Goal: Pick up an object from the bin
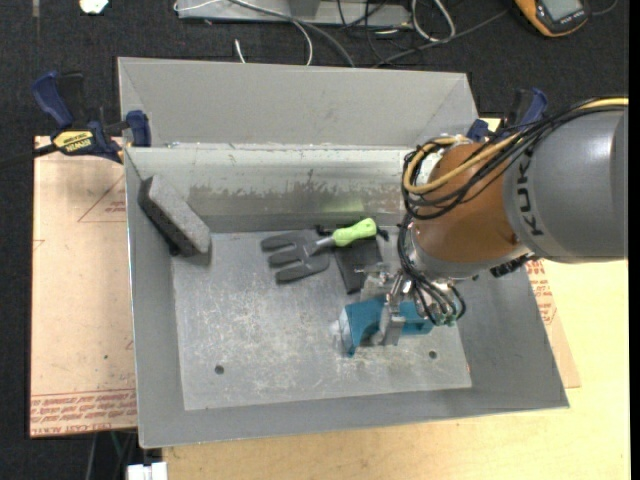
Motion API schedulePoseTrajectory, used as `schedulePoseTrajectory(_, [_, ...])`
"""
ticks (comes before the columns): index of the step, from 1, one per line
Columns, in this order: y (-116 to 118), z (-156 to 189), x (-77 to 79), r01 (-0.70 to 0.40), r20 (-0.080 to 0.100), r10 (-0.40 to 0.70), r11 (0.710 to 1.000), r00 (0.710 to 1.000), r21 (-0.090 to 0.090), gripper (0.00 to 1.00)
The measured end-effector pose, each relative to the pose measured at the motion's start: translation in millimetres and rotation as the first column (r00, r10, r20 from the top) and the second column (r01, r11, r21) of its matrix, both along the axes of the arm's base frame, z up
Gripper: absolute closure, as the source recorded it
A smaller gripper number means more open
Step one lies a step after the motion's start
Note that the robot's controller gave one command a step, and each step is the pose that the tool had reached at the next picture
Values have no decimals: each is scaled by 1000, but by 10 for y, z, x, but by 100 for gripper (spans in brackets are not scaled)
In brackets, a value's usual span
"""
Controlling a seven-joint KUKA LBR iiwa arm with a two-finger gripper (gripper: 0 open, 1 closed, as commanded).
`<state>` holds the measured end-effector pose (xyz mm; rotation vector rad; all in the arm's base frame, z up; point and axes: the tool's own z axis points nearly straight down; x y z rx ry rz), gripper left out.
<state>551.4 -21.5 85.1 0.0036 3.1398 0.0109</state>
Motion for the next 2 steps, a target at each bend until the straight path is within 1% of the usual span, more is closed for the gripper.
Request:
schedulePoseTrajectory(1, [32,605,-88,20,-9,-20,1000,1000,1,100])
schedulePoseTrajectory(2, [26,1356,-68,13,-11,-13,1000,1000,1,100])
